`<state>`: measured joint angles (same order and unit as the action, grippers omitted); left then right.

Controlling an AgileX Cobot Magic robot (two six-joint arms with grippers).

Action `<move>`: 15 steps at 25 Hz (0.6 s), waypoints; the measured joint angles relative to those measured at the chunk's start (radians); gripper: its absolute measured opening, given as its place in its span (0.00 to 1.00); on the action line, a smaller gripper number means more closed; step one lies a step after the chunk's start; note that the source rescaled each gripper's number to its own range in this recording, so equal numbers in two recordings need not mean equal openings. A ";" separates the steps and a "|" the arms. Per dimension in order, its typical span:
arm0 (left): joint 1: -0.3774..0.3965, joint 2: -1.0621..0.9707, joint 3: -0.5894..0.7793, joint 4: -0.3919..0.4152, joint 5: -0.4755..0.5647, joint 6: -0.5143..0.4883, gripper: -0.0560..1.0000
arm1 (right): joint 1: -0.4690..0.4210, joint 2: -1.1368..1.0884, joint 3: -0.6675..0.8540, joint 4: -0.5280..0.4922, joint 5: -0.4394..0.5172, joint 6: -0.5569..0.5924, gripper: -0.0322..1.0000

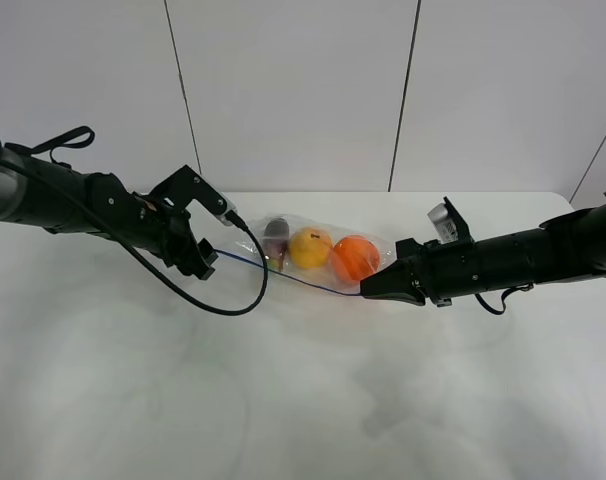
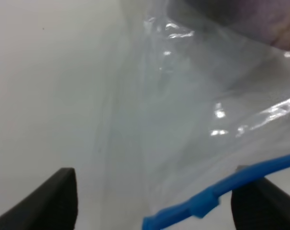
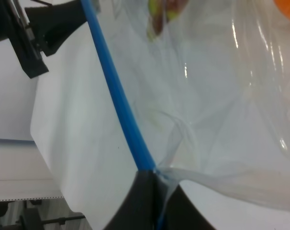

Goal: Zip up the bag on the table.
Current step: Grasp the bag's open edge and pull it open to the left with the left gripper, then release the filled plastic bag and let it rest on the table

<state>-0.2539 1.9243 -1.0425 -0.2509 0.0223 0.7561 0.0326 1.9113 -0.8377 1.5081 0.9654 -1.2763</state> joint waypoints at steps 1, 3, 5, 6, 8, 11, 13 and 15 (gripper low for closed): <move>0.012 0.000 0.000 0.000 0.001 -0.033 0.83 | 0.000 0.000 0.000 -0.001 0.000 0.000 0.03; 0.040 0.000 0.000 0.000 0.015 -0.099 0.83 | 0.000 0.000 0.000 0.003 0.000 0.000 0.03; 0.074 0.000 0.000 0.000 0.030 -0.170 0.83 | 0.000 0.000 0.001 -0.001 -0.007 0.000 0.03; 0.093 0.000 0.000 0.000 0.036 -0.196 0.83 | 0.000 0.000 0.001 -0.004 -0.008 0.000 0.03; 0.125 0.000 0.000 0.000 0.057 -0.242 0.83 | 0.000 0.000 0.001 -0.004 -0.009 0.000 0.03; 0.171 0.000 0.000 0.000 0.107 -0.292 0.83 | 0.000 0.000 0.001 -0.006 -0.010 0.000 0.03; 0.207 0.000 0.000 0.000 0.138 -0.330 0.83 | 0.000 0.000 0.001 -0.007 -0.010 0.000 0.03; 0.243 0.000 0.000 0.000 0.172 -0.361 0.83 | 0.000 0.000 0.001 -0.007 -0.010 0.000 0.03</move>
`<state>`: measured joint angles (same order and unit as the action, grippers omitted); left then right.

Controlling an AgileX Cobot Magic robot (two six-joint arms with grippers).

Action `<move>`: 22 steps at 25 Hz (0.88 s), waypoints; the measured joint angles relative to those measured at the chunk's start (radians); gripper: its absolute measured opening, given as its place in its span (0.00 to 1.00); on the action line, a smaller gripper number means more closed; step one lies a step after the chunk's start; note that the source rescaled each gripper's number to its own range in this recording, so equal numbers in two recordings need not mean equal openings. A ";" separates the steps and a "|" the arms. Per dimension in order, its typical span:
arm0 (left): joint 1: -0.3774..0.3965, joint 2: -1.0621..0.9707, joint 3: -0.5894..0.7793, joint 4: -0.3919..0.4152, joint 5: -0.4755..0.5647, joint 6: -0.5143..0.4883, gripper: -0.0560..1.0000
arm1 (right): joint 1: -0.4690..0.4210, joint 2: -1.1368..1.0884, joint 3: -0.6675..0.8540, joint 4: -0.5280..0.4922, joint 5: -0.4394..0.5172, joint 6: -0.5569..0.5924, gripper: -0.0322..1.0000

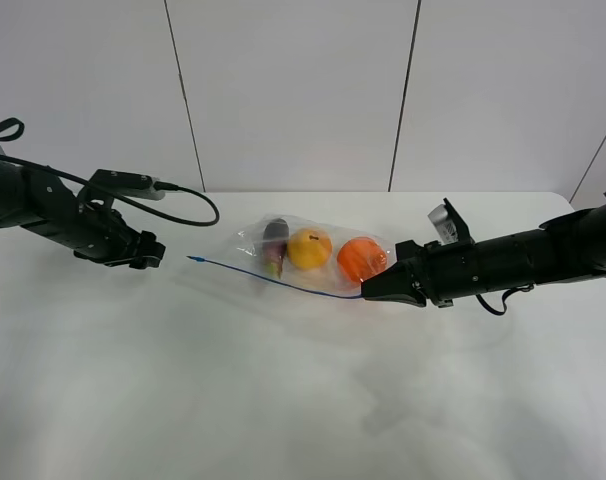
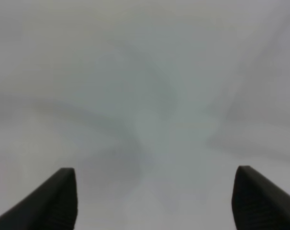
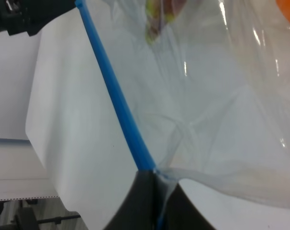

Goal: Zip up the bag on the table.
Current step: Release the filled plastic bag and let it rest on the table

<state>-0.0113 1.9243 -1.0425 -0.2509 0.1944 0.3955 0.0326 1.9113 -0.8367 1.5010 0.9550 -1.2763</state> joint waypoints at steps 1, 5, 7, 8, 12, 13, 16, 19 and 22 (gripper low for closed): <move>0.019 0.000 0.000 0.000 0.013 -0.014 0.83 | 0.000 0.000 0.000 0.000 0.000 0.000 0.03; 0.083 0.000 0.000 0.000 0.061 -0.036 0.83 | 0.000 0.000 0.000 0.000 0.000 0.000 0.03; 0.106 0.000 0.000 0.000 0.087 -0.038 0.83 | 0.000 0.000 0.000 0.000 0.000 0.000 0.03; 0.117 0.000 0.000 0.000 0.100 -0.040 0.83 | 0.000 0.000 0.000 0.000 0.000 0.000 0.03; 0.141 0.000 0.000 0.001 0.144 -0.041 0.83 | 0.000 0.000 0.000 0.000 0.000 0.000 0.03; 0.142 0.000 0.000 0.002 0.153 -0.041 0.83 | 0.000 0.000 0.000 -0.001 0.000 -0.001 0.03; 0.144 0.000 0.000 0.003 0.185 -0.055 0.83 | 0.000 0.000 0.000 -0.005 0.000 -0.001 0.03; 0.145 -0.001 -0.005 0.004 0.224 -0.065 0.83 | 0.000 0.000 0.000 -0.005 0.000 -0.001 0.03; 0.145 -0.018 -0.024 0.009 0.263 -0.067 0.83 | 0.000 0.000 0.000 -0.013 0.000 -0.001 0.03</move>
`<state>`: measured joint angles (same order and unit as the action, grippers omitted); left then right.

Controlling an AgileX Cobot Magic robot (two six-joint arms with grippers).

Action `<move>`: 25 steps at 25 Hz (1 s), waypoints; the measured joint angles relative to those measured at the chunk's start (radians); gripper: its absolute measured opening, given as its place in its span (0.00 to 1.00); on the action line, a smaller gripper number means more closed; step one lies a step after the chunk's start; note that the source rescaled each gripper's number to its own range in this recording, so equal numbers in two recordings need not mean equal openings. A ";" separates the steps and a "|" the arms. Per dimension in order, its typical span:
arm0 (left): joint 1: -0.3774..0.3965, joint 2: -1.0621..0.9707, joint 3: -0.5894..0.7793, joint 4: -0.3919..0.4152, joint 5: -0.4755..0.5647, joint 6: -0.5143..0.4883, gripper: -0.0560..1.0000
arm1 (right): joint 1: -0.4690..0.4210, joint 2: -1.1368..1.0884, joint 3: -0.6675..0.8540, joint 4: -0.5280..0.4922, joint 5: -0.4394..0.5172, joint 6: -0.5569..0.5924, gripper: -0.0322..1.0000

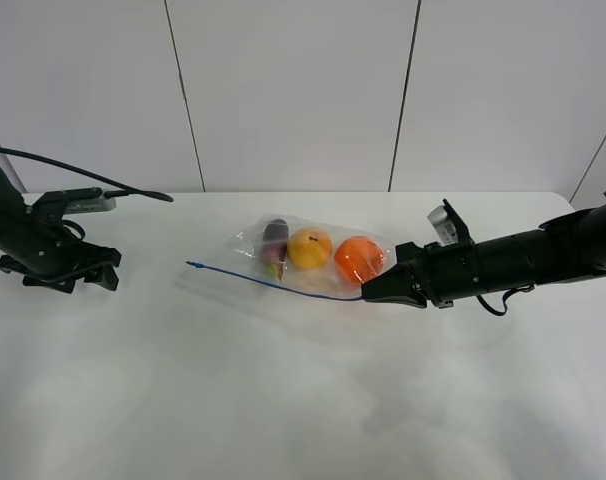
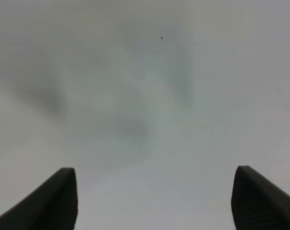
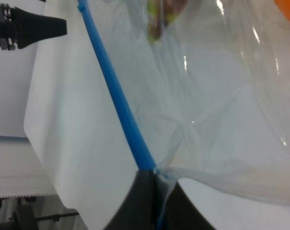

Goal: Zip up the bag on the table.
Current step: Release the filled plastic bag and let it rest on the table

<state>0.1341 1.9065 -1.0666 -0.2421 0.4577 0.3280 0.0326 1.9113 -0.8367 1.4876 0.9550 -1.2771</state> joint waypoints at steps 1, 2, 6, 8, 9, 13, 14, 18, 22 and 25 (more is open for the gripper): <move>0.000 -0.012 -0.007 0.004 0.011 -0.001 0.83 | 0.000 0.000 0.000 -0.002 0.000 0.000 0.03; 0.000 -0.024 -0.014 0.007 0.024 -0.001 0.83 | 0.000 0.000 0.000 -0.004 0.000 0.000 0.03; 0.000 -0.104 -0.016 0.030 0.079 -0.003 0.83 | 0.000 0.000 0.000 -0.005 0.000 0.000 0.03; 0.000 -0.158 -0.016 0.041 0.105 -0.004 0.83 | 0.000 0.000 0.000 -0.005 0.000 0.000 0.03; 0.000 -0.184 -0.016 0.044 0.114 -0.004 0.83 | 0.000 0.000 0.000 -0.005 0.000 0.000 0.03; 0.000 -0.320 -0.017 0.045 0.154 -0.004 0.83 | 0.000 0.000 0.000 -0.006 0.000 0.000 0.03; 0.000 -0.359 -0.017 0.046 0.165 -0.004 0.83 | 0.000 0.000 0.000 -0.006 0.000 0.000 0.03; 0.000 -0.523 -0.017 0.074 0.199 -0.004 0.83 | 0.000 0.000 0.000 -0.006 0.002 0.000 0.03; 0.000 -0.695 -0.017 0.128 0.254 -0.015 0.83 | 0.000 0.000 0.000 -0.006 0.003 0.000 0.03; 0.000 -0.813 -0.017 0.171 0.280 -0.053 0.83 | 0.000 0.000 0.000 -0.006 0.003 0.000 0.03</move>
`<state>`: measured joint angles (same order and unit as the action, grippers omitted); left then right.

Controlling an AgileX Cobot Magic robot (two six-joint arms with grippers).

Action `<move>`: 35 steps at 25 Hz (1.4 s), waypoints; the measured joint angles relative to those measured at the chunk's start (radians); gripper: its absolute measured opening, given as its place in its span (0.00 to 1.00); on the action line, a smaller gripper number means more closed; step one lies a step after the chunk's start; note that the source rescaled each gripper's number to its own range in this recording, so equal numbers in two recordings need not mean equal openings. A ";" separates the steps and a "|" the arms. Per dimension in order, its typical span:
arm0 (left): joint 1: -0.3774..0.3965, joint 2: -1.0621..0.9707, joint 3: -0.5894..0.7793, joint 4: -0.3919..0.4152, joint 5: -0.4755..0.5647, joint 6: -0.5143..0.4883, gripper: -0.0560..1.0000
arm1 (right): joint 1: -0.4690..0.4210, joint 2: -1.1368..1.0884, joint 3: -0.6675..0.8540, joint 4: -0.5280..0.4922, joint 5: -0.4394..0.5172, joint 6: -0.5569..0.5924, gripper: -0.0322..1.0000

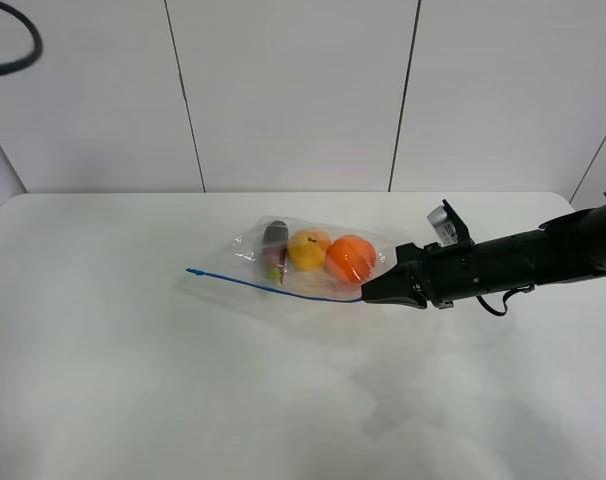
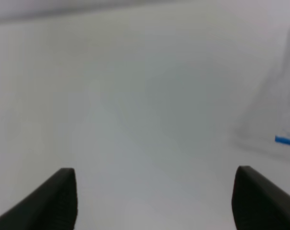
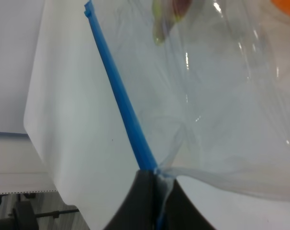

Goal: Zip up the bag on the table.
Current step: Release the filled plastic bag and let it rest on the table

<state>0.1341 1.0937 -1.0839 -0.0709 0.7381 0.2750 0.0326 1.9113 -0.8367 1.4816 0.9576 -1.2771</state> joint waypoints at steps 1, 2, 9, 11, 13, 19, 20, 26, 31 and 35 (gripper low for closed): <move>0.000 -0.040 0.000 0.010 0.006 -0.014 0.83 | 0.000 0.000 0.000 0.000 0.000 0.000 0.03; 0.000 -0.072 0.000 0.016 0.015 -0.023 0.83 | 0.000 0.000 0.000 0.000 0.001 0.000 0.03; 0.000 -0.304 0.006 0.071 0.098 -0.037 0.83 | 0.000 0.000 0.000 0.000 0.008 0.000 0.03; 0.000 -0.374 0.022 0.089 0.103 -0.044 0.83 | 0.000 0.000 0.000 0.000 0.009 0.000 0.03; 0.000 -0.435 0.047 0.098 0.113 -0.072 0.83 | 0.000 0.000 0.000 0.000 0.009 0.000 0.03; 0.000 -0.620 0.176 0.107 0.167 -0.209 0.83 | 0.000 0.000 0.000 0.000 0.011 0.000 0.03; 0.000 -0.647 0.205 0.107 0.175 -0.226 0.83 | 0.000 0.000 0.000 0.000 0.013 0.000 0.03; 0.000 -0.805 0.337 0.109 0.229 -0.307 0.83 | 0.000 0.000 0.000 0.000 0.015 -0.003 0.03; 0.000 -0.925 0.410 0.109 0.255 -0.314 0.83 | 0.000 0.000 0.000 0.000 0.015 -0.005 0.03; 0.000 -1.006 0.441 0.111 0.255 -0.314 0.83 | 0.000 0.000 0.000 0.000 0.015 -0.006 0.03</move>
<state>0.1341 0.0874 -0.6431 0.0396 0.9934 -0.0394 0.0326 1.9113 -0.8367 1.4816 0.9722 -1.2835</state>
